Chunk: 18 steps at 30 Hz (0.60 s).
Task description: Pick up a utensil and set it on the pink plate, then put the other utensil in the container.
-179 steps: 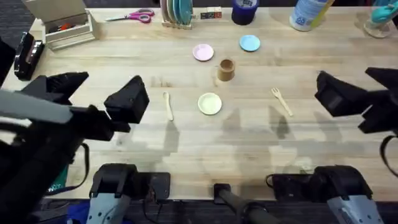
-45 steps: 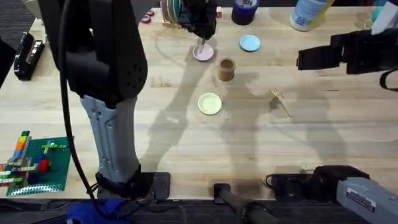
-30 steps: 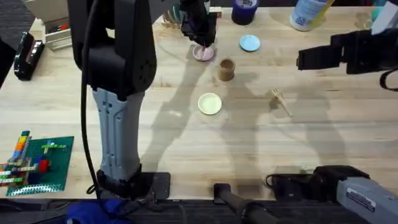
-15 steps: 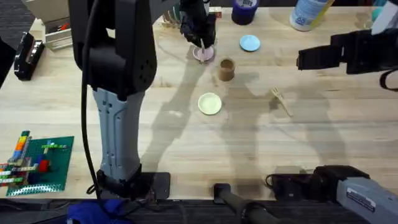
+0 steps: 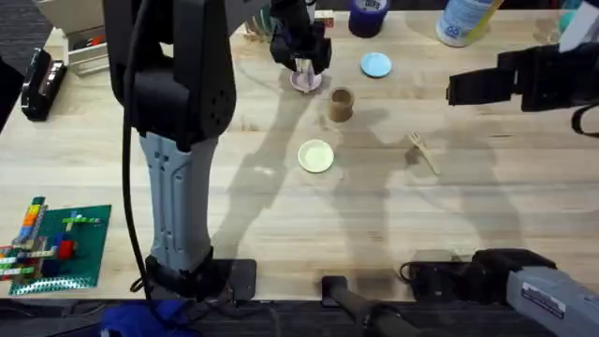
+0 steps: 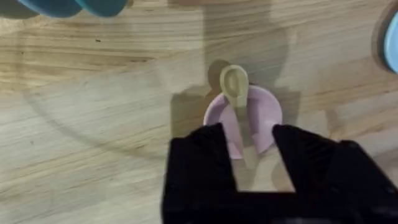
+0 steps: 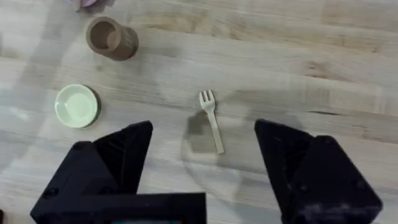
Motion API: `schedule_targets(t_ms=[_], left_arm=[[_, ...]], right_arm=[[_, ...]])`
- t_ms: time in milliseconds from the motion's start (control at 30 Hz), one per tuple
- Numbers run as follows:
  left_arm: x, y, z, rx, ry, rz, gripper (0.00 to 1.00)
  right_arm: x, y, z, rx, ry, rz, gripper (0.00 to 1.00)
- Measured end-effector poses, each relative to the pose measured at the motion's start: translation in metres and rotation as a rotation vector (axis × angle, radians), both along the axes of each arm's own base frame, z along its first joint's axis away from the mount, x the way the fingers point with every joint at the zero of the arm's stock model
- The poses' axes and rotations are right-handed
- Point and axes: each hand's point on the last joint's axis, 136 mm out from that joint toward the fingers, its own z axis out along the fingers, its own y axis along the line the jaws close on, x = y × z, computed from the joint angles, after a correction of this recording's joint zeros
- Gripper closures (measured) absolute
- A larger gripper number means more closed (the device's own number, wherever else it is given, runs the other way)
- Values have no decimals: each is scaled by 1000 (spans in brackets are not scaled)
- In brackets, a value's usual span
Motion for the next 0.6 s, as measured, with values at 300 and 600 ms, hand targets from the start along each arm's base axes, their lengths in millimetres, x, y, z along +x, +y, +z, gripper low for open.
schedule_targets(t_ms=[300, 600], left_arm=[[-17, 7, 15, 20, 36, -21, 6], [-55, 28, 70, 69, 57, -15, 6]], right_arm=[[0, 0, 0, 0, 0, 0, 3], [0, 0, 0, 0, 0, 0, 4]])
